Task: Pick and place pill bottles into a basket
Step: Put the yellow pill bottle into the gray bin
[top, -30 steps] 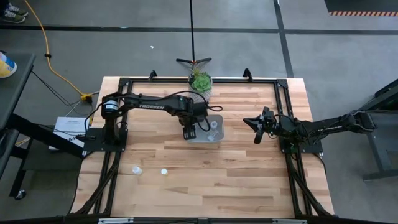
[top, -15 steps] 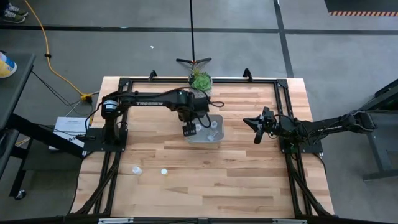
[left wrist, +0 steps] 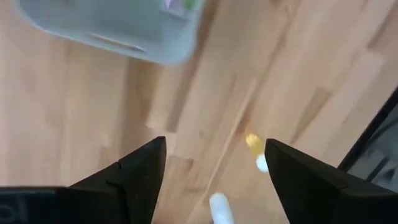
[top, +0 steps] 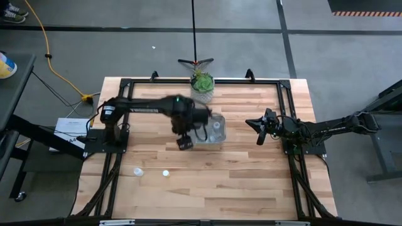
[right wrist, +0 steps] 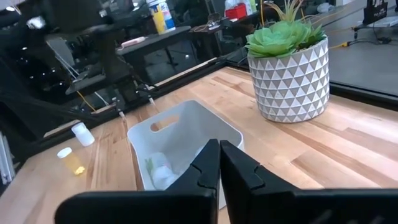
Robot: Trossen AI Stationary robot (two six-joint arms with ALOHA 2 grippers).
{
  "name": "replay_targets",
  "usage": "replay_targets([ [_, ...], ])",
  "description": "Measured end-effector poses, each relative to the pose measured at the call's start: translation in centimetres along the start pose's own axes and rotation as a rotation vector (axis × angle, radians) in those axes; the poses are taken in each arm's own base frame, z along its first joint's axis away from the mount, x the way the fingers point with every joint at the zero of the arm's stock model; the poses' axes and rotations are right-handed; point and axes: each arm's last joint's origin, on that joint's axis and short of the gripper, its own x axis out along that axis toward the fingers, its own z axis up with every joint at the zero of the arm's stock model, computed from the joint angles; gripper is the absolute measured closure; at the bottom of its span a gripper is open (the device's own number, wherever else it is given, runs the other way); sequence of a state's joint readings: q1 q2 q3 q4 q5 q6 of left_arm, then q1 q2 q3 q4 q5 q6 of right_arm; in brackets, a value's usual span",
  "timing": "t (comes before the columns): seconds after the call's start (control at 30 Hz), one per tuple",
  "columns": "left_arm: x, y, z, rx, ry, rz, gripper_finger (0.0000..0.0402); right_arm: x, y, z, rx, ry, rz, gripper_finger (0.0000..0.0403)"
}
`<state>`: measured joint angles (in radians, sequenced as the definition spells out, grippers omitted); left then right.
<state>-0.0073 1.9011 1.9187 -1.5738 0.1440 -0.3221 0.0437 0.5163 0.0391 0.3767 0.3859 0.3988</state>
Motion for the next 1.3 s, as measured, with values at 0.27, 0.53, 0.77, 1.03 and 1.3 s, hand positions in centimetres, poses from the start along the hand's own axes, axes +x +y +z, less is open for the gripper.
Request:
replay_targets([
  [0.27, 3.5, -5.5, -3.2, 0.151, 0.125, 0.045, 0.0105, 0.0, 0.0, 0.0, 0.048, 0.003, 0.000, 0.0399],
  [0.53, 7.9, -8.8, -6.2, 0.114, 0.216, 0.071, 0.0107, 0.0, 0.0, -0.1, 0.068, 0.015, 0.004, 0.0398],
  [0.77, 9.8, -9.9, -7.0, 0.086, 0.188, 0.084, 0.0108, 0.0, -0.1, -0.3, 0.062, 0.030, -0.002, 0.0400],
  [1.03, 10.9, -9.9, -6.6, 0.028, 0.129, 0.079, 0.0108, 0.0, -0.1, -0.5, 0.054, 0.052, -0.003, 0.0399],
  [1.3, 12.2, -9.5, -7.0, 0.017, 0.167, 0.078, 0.0108, 0.0, -0.1, -0.5, 0.054, 0.054, 0.002, 0.0397],
])
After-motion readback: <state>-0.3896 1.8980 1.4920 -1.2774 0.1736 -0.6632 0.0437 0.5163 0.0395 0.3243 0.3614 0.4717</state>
